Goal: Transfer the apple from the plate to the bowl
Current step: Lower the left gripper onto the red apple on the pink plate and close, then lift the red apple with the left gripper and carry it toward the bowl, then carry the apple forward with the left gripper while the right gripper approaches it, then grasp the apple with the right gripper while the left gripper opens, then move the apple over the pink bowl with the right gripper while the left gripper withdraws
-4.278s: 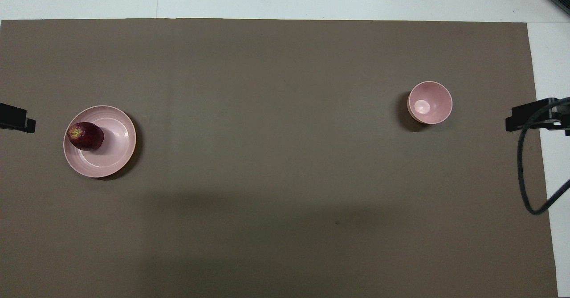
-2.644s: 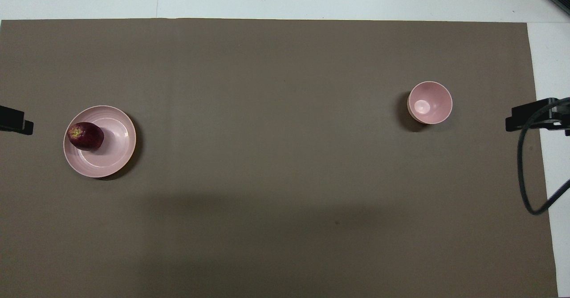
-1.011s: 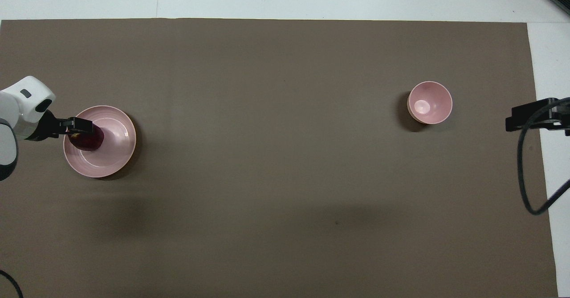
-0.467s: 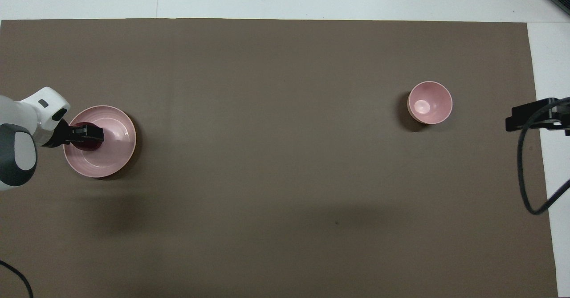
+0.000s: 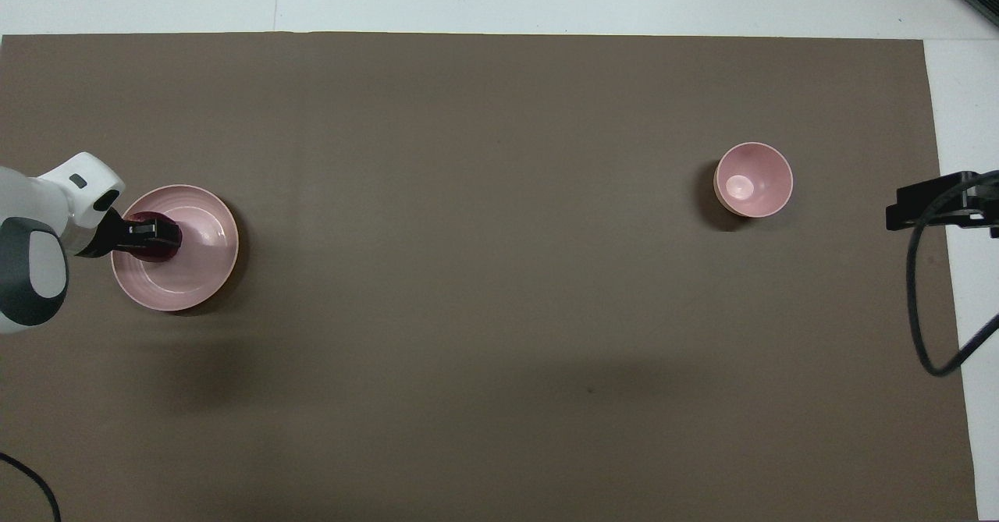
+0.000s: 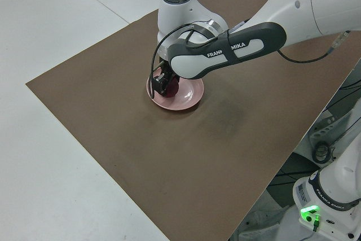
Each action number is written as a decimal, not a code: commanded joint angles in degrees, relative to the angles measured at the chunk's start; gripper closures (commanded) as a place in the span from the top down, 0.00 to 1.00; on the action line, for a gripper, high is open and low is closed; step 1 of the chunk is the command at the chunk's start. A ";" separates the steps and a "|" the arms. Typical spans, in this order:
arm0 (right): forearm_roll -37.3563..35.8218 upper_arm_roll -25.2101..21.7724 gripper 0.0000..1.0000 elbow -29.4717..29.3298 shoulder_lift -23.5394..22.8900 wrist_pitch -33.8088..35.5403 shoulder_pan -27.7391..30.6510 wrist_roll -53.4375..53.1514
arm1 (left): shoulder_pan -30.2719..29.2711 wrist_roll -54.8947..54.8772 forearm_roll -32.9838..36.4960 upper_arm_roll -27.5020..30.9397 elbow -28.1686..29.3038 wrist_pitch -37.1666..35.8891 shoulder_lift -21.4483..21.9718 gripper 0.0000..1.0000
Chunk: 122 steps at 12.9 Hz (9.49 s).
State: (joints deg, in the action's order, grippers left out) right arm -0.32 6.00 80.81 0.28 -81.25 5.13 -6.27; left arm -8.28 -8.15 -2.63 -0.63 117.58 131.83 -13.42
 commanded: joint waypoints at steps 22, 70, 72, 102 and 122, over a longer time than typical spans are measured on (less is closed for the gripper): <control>1.20 0.24 1.00 -1.00 -0.37 0.83 0.76 1.08 | 3.00 -1.08 -1.67 -0.69 -11.65 -12.45 -3.70 0.00; 36.85 -0.28 1.00 24.99 11.84 -24.63 -3.81 1.16 | 17.51 67.91 -85.25 -17.99 -23.63 -35.77 -7.67 0.00; 40.21 -0.28 1.00 27.38 12.81 -26.41 -3.81 5.46 | 17.69 67.91 -86.48 -18.96 -23.71 -34.98 -7.67 0.00; 55.00 -0.46 0.17 37.41 13.78 -30.37 -1.62 18.75 | 21.47 66.33 -86.25 -23.98 -24.15 -23.28 -7.23 1.00; 1.42 -0.37 0.07 29.34 2.37 -41.44 1.90 8.65 | 16.64 60.64 -31.75 -23.71 -21.78 -11.86 -8.11 1.00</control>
State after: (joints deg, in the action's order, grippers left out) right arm 6.98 4.99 114.40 6.08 -122.65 6.38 4.12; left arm 8.96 55.63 -38.01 -24.10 94.26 119.63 -22.59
